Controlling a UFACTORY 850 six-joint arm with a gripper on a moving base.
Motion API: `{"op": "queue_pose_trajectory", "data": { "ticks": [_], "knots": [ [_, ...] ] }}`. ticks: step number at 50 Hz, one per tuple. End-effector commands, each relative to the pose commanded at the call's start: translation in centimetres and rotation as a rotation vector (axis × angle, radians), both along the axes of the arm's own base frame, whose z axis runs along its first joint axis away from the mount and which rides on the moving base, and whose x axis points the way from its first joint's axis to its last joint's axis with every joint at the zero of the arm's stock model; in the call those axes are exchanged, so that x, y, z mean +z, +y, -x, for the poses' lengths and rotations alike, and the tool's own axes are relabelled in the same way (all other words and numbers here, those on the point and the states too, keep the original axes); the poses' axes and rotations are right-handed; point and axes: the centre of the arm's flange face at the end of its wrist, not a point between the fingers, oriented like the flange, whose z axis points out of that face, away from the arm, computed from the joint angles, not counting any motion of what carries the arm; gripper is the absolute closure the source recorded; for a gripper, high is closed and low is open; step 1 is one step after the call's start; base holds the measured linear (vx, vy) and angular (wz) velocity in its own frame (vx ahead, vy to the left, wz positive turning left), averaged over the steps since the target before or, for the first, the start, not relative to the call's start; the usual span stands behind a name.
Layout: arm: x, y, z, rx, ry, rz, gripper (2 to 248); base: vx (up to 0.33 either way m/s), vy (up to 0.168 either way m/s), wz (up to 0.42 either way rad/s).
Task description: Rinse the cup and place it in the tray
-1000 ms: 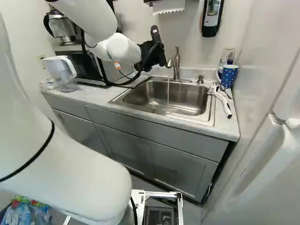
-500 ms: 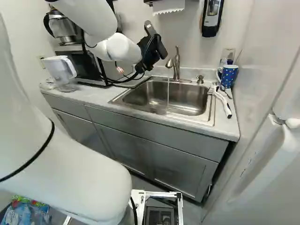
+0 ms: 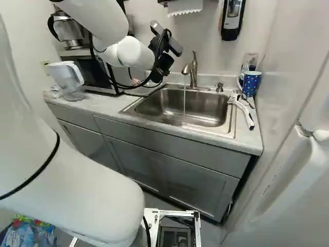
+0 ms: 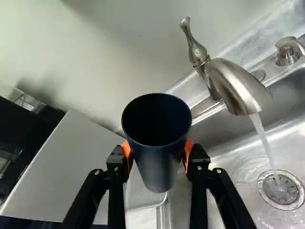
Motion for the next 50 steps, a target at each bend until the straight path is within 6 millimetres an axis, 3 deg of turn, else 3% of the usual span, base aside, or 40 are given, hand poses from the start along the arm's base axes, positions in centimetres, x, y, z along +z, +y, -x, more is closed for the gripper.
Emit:
{"op": "queue_pose_trajectory", "data": {
  "ticks": [50],
  "knots": [
    [0.00, 0.00, 0.00, 0.164, 0.057, 0.496, 128, 0.000, 0.000, 0.000]
  ]
}}
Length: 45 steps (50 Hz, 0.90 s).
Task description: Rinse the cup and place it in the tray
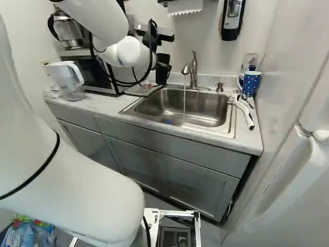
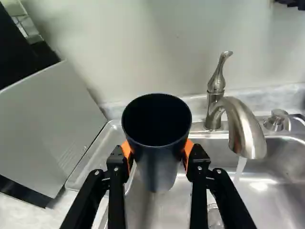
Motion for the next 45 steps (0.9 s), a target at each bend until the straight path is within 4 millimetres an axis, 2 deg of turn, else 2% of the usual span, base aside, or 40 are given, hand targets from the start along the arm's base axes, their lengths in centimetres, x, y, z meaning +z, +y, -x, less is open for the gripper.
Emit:
{"op": "queue_pose_trajectory", "data": {
  "ticks": [17, 34, 45],
  "knots": [
    [0.0, 0.0, 0.0, 0.056, 0.019, 0.168, 128, 0.000, 0.000, 0.000],
    [0.0, 0.0, 0.0, 0.057, 0.019, 0.168, 128, 0.000, 0.000, 0.000],
    [0.1, 1.3, -1.1, 0.086, 0.019, 0.168, 128, 0.000, 0.000, 0.000]
  ]
}}
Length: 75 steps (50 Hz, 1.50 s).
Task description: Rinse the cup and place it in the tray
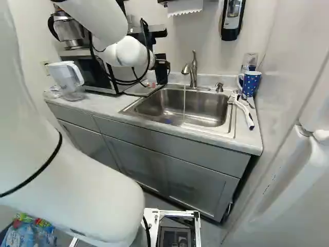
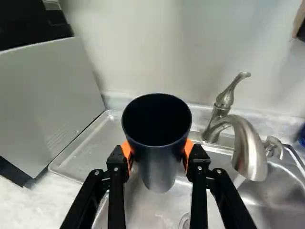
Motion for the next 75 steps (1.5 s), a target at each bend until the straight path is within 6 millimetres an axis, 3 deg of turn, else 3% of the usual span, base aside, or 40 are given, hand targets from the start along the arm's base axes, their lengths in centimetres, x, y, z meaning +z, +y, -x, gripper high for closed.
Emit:
{"op": "queue_pose_trajectory", "data": {
  "ticks": [60, 75],
  "knots": [
    [0.6, 8.5, -7.9, 0.168, -0.065, 0.000, 128, 0.000, 0.000, 0.000],
    [-0.7, 9.0, -9.0, 0.176, -0.059, 0.000, 128, 0.000, 0.000, 0.000]
  ]
}}
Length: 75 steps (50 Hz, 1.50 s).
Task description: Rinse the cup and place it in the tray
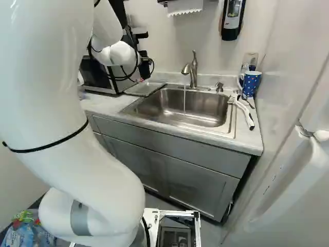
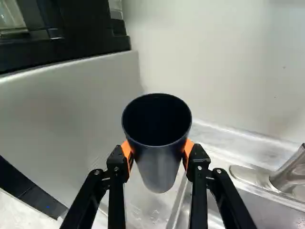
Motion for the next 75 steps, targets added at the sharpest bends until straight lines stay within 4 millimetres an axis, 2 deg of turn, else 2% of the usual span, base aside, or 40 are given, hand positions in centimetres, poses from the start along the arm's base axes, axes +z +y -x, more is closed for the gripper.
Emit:
{"op": "queue_pose_trajectory", "data": {
  "ticks": [69, 75],
  "knots": [
    [-7.1, 0.5, -1.5, 0.006, 0.068, 0.007, 128, 0.000, 0.000, 0.000],
    [-7.1, 0.5, -1.5, 0.006, 0.068, 0.007, 128, 0.000, 0.000, 0.000]
  ]
}}
